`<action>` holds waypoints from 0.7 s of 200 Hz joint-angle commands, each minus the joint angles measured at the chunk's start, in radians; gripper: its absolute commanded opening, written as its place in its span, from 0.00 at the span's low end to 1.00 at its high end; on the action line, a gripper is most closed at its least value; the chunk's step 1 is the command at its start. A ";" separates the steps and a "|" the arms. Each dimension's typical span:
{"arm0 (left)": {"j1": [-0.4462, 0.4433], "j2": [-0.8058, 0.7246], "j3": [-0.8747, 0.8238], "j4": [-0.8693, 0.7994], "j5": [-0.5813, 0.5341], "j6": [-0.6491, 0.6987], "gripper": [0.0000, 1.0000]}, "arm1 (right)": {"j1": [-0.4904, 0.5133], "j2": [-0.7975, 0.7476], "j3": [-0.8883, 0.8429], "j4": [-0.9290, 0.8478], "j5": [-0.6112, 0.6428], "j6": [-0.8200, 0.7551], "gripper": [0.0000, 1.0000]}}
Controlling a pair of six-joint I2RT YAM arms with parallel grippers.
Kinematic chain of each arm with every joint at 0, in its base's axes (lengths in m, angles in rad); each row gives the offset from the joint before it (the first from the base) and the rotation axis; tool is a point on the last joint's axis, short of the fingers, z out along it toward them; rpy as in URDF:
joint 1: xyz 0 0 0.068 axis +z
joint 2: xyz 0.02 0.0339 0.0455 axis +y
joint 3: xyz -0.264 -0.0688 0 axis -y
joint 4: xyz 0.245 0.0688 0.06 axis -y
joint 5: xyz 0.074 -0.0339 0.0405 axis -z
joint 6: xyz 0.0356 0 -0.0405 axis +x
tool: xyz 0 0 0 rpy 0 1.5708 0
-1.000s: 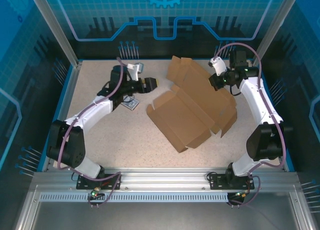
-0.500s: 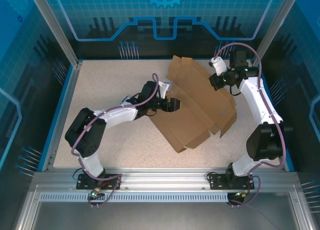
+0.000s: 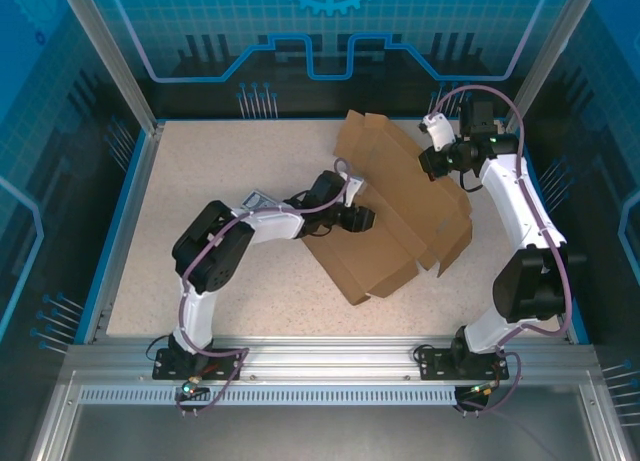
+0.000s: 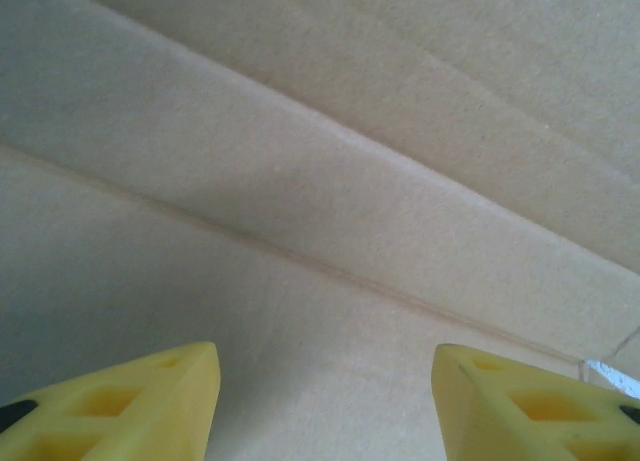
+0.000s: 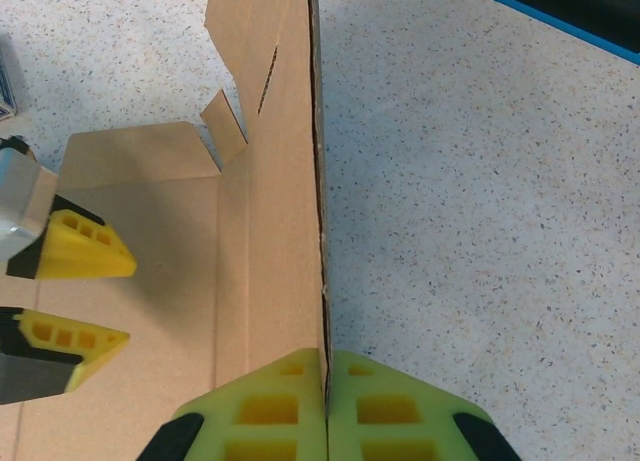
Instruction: Fold the paper box
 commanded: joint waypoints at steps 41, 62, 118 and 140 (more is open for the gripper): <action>-0.031 0.124 0.144 0.051 0.039 0.016 0.49 | -0.015 0.028 0.001 0.011 0.006 0.032 0.00; -0.031 0.173 0.177 0.065 0.056 -0.005 0.45 | -0.015 0.032 -0.003 0.015 0.003 0.046 0.00; -0.032 0.244 0.190 0.110 0.075 -0.052 0.38 | 0.000 0.016 -0.045 0.053 0.009 0.094 0.00; -0.031 0.257 0.188 0.115 0.074 -0.056 0.37 | 0.022 0.002 -0.078 0.079 0.050 0.115 0.00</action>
